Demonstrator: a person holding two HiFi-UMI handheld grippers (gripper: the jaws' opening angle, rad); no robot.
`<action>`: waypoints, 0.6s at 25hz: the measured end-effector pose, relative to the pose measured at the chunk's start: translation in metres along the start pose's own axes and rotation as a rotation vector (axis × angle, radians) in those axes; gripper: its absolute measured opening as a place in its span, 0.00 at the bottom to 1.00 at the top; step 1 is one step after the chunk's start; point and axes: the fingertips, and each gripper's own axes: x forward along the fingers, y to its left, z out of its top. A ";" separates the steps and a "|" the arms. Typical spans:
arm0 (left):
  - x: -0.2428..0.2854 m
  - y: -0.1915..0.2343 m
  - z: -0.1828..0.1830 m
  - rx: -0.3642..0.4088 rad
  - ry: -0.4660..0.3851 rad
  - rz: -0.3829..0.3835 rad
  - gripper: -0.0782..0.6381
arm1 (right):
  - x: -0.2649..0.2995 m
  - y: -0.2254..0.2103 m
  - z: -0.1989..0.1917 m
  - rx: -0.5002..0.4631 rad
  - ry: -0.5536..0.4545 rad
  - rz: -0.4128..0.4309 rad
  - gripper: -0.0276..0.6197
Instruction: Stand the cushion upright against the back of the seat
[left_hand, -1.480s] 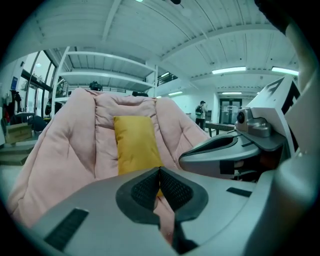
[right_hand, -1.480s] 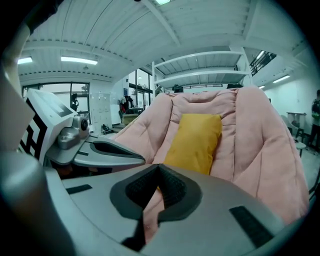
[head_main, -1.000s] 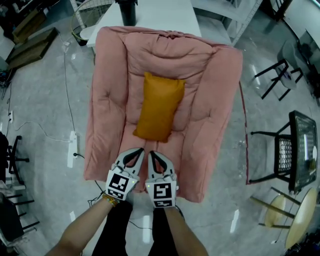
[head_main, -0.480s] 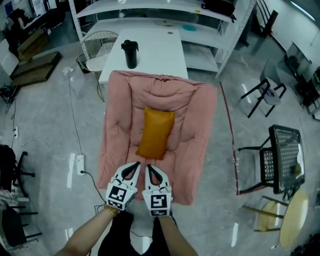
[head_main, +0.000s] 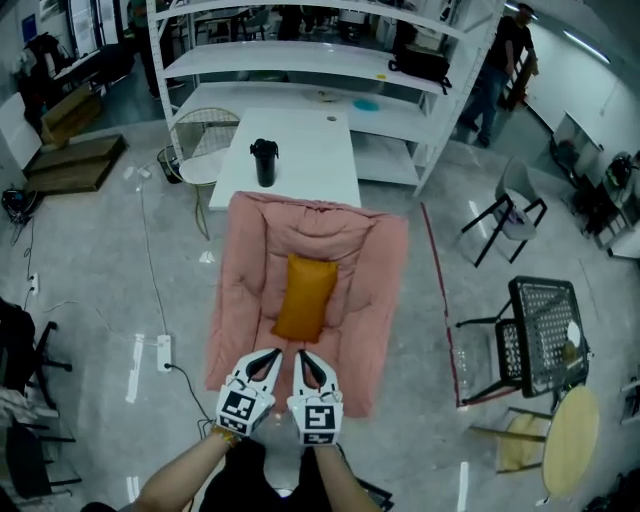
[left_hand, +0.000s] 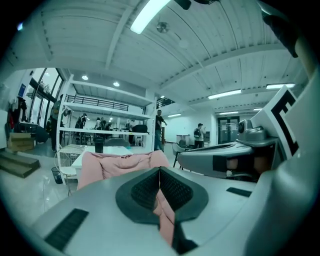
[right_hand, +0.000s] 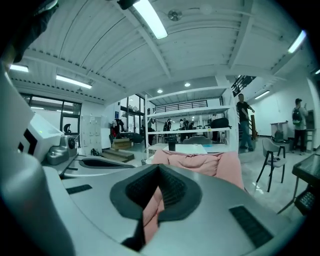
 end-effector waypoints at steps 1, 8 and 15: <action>-0.006 -0.001 0.004 -0.007 0.001 0.003 0.13 | -0.006 0.001 0.006 0.001 -0.004 -0.004 0.06; -0.041 -0.014 0.029 -0.003 -0.001 0.000 0.13 | -0.044 0.024 0.023 -0.015 0.000 0.010 0.06; -0.062 -0.029 0.055 0.030 -0.031 -0.020 0.13 | -0.071 0.042 0.055 -0.052 -0.060 0.034 0.06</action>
